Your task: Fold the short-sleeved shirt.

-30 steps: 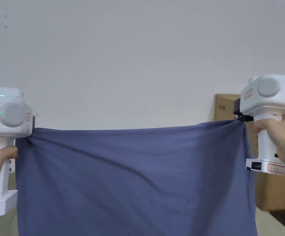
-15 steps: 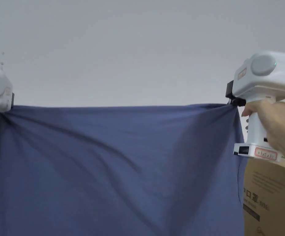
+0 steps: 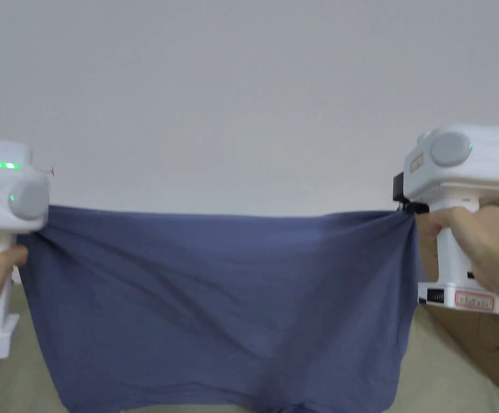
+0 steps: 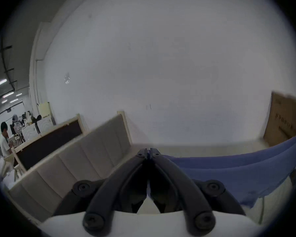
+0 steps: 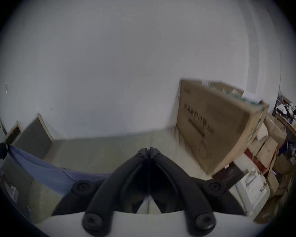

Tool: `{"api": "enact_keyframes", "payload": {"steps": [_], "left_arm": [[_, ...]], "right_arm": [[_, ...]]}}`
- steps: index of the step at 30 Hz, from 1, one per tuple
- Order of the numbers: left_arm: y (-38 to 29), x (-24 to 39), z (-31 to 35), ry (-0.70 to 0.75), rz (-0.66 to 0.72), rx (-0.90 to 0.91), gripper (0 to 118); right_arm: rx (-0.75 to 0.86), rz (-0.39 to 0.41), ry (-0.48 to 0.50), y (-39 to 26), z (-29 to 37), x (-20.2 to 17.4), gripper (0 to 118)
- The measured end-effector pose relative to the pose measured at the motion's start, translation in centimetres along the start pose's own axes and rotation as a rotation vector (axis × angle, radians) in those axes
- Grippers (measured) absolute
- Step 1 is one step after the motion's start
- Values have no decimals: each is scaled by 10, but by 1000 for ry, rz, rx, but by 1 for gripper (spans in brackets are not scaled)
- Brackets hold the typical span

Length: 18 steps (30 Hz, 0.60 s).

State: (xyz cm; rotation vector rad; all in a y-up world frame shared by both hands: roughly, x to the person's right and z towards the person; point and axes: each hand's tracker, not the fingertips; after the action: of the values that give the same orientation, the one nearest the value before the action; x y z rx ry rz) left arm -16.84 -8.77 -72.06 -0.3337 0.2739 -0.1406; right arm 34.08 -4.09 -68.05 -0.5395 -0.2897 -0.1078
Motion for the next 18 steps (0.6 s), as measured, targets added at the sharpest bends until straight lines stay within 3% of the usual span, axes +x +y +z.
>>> {"api": "enact_keyframes", "payload": {"steps": [4, 10, 14, 18], "left_arm": [[-110, 37, -59, -24, -69, -205, 0], [-237, 73, -104, -50, -130, -451, 0], [-279, 75, -116, -32, -182, -507, 0], [-288, 52, -92, -57, -146, -493, 0]], "right_arm": [[-219, 61, -13, -95, -90, -4, 1], [-452, 34, -42, -217, -175, 1, 1], [-523, 62, -66, -256, -185, 9, 1], [-513, -10, -28, -267, -157, 27, 1]]}}
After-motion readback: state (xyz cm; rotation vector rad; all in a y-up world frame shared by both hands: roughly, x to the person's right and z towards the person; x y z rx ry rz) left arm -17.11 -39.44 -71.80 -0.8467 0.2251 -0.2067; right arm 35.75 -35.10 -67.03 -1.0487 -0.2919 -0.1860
